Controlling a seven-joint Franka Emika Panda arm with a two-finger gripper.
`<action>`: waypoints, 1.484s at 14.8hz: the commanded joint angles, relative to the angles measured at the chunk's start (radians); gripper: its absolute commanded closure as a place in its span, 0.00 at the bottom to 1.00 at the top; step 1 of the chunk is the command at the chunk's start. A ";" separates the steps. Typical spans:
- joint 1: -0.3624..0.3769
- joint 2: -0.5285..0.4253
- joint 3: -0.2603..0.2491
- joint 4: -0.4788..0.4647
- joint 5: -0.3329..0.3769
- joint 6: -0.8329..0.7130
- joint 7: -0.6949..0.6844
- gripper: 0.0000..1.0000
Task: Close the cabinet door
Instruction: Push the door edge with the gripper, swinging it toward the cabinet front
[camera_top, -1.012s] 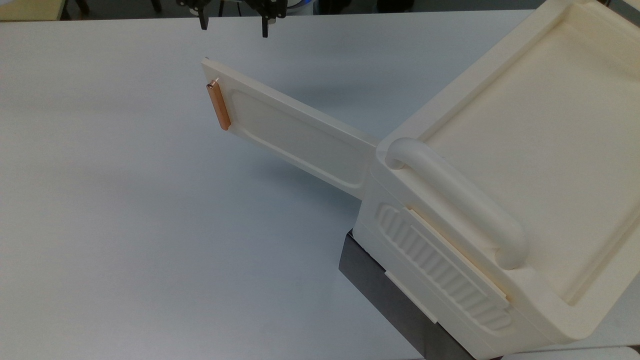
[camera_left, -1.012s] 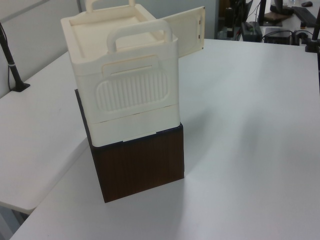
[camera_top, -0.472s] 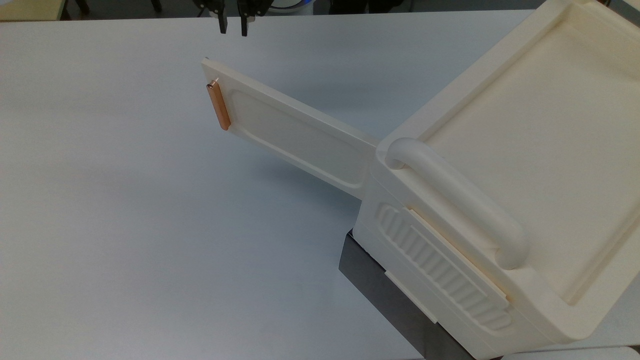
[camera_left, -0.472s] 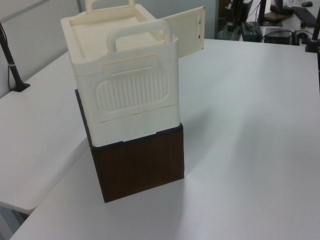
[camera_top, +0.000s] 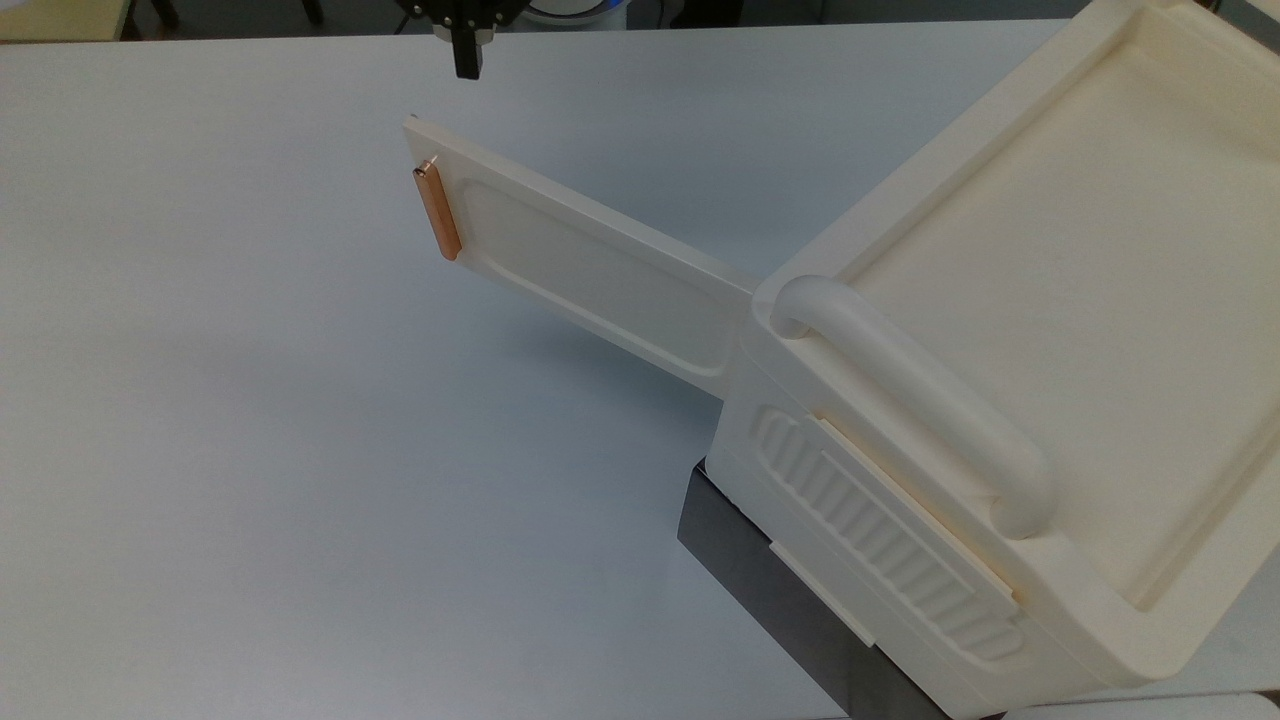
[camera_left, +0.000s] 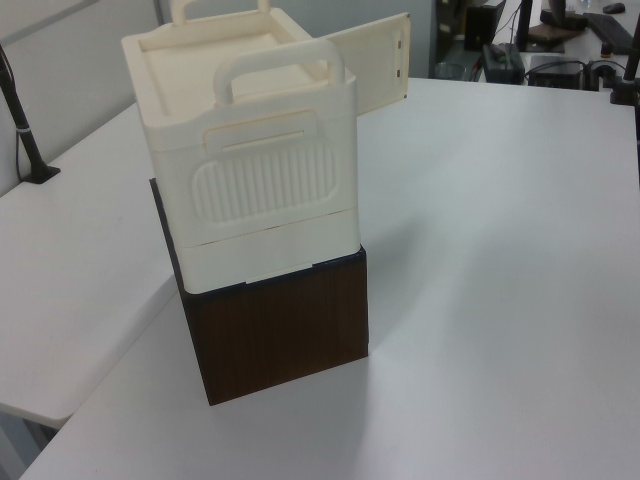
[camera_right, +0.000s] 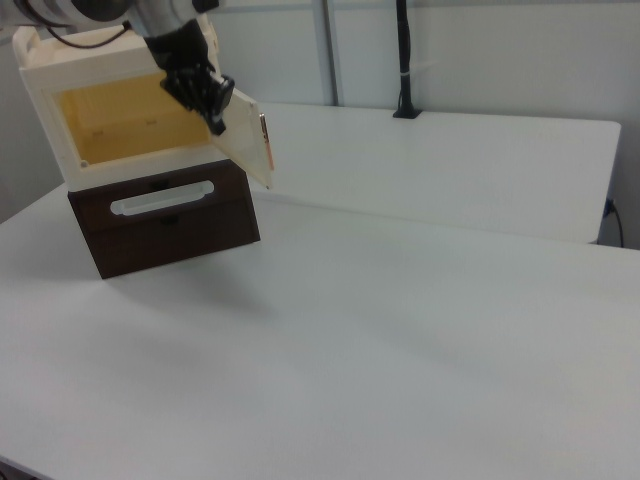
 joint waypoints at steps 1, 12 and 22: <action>-0.022 -0.010 -0.007 0.008 0.042 0.176 -0.009 1.00; -0.042 0.081 0.013 0.006 0.094 0.412 0.022 1.00; -0.005 0.032 0.139 0.010 0.149 0.158 0.024 1.00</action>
